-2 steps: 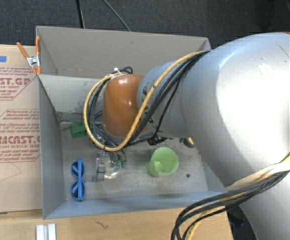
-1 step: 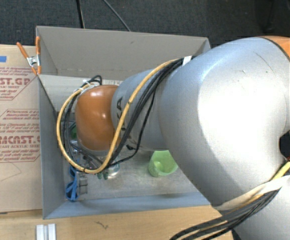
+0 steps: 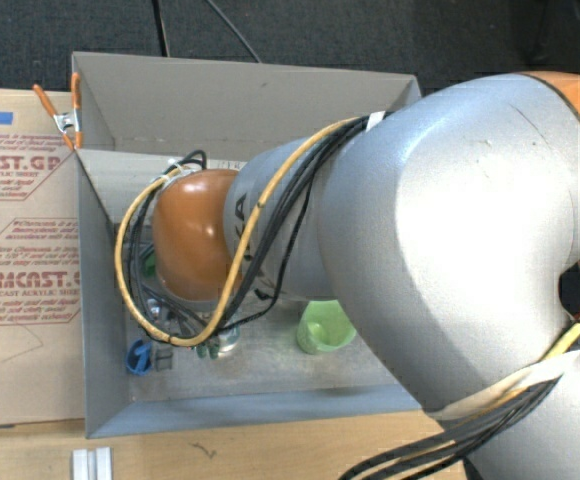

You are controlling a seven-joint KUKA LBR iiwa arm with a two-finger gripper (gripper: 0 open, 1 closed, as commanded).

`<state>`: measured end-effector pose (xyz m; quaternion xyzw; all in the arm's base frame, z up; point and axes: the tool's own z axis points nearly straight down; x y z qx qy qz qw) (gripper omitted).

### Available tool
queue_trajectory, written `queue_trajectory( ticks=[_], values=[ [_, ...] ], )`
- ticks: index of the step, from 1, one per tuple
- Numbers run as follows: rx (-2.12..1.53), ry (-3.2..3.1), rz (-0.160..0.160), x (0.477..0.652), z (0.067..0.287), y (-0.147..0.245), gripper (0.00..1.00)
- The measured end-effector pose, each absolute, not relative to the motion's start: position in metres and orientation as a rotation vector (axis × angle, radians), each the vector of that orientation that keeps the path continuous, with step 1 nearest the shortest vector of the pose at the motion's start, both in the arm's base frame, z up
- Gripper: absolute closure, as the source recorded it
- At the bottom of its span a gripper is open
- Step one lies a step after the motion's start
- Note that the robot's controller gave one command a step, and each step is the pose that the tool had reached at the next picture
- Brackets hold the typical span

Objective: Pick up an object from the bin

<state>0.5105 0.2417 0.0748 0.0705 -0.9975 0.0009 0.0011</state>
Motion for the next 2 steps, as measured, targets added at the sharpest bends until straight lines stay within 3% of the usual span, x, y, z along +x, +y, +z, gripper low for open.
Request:
queue_trajectory(
  ticks=[1, 2],
  values=[
    [0.288, -3.14, -0.004, 0.519, 0.249, 0.228, 1.0],
    [-0.02, -3.14, -0.001, 0.52, 0.21, 0.23, 1.0]
  ],
)
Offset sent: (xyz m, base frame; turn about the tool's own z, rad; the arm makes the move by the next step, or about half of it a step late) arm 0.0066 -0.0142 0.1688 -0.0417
